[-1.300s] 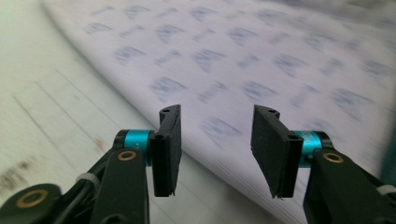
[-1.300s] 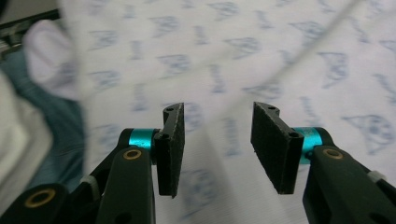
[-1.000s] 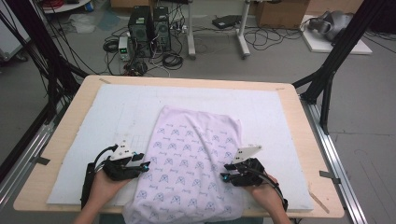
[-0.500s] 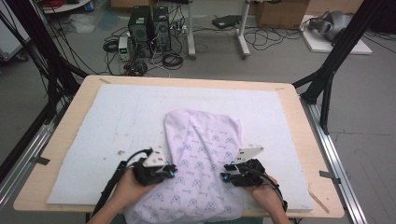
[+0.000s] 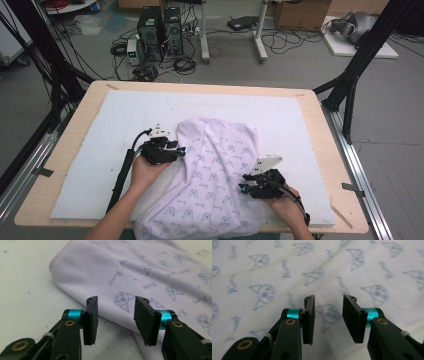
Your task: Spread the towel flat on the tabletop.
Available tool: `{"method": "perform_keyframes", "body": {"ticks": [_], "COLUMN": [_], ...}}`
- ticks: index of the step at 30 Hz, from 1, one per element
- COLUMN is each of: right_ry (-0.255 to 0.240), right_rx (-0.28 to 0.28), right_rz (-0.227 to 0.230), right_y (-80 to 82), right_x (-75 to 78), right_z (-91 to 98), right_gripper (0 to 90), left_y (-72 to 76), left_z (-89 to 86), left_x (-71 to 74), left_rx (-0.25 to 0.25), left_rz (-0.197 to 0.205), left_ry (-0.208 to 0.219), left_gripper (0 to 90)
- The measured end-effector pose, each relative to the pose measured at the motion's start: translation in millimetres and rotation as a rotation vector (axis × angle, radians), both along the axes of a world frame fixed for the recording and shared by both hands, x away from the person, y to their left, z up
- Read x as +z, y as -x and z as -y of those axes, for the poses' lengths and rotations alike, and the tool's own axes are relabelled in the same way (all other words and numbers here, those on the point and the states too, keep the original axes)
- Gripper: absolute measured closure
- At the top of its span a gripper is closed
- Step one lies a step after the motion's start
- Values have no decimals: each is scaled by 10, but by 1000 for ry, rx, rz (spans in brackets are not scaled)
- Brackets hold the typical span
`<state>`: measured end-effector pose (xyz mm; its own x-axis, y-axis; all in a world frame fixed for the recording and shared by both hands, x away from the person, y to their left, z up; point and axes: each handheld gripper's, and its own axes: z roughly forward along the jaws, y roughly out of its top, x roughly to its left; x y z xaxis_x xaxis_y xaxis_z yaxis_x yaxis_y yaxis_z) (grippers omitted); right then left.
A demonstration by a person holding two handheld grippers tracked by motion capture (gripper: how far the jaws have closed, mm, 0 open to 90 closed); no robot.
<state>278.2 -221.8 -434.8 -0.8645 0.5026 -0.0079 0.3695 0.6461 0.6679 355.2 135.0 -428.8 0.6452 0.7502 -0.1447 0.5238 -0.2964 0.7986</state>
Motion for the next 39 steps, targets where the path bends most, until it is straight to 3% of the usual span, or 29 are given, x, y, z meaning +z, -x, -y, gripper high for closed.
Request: {"method": "perform_keyframes", "body": {"ticks": [4,6,9,11,15,18,20,22,23,24,25,26,29,32,35,39], "right_ry": [-24,-16,11,17,11,6,11,8,6,4,5,5,2,0,0,-1], "right_rx": [-37,-38,-34,-39,-52,-60,-59,-61,-67,-66,-65,-63,-66,-64,-64,-64], "right_rz": [4,-1,-7,-13,-16,-12,-13,-15,-17,-13,-14,-13,-17,-15,-11,-5], "right_y": [-95,-131,-169,-182,-184,-175,-169,-165,-159,-158,-156,-154,-151,-152,-147,-125], "right_x": [78,75,34,21,30,28,11,-8,-9,-10,-10,-10,-14,-17,-18,-21], "right_z": [80,70,46,42,78,117,128,134,137,139,141,142,145,147,148,159], "right_gripper": [608,597,590,588,586,585,581,577,576,574,572,571,568,566,565,563], "left_y": [-100,-141,-164,-171,-140,-94,-49,6,38,58,41,8,-68,-109,-153,-122], "left_z": [38,73,67,73,194,428,612,754,789,794,773,730,615,622,613,536], "left_x": [-110,-170,-150,-107,74,187,215,232,237,237,230,224,214,158,118,223], "left_rx": [39,55,92,93,60,-23,-137,-265,-310,-316,-302,-284,-217,-212,-158,-135], "left_rz": [-57,-80,-62,-32,35,55,56,71,96,129,128,104,83,76,49,102], "left_ry": [10,-32,3,-4,40,60,93,65,43,-9,-39,-39,-52,-108,-105,-95], "left_gripper": [539,625,845,871,877,877,871,802,745,720,700,690,703,727,705,728]}}
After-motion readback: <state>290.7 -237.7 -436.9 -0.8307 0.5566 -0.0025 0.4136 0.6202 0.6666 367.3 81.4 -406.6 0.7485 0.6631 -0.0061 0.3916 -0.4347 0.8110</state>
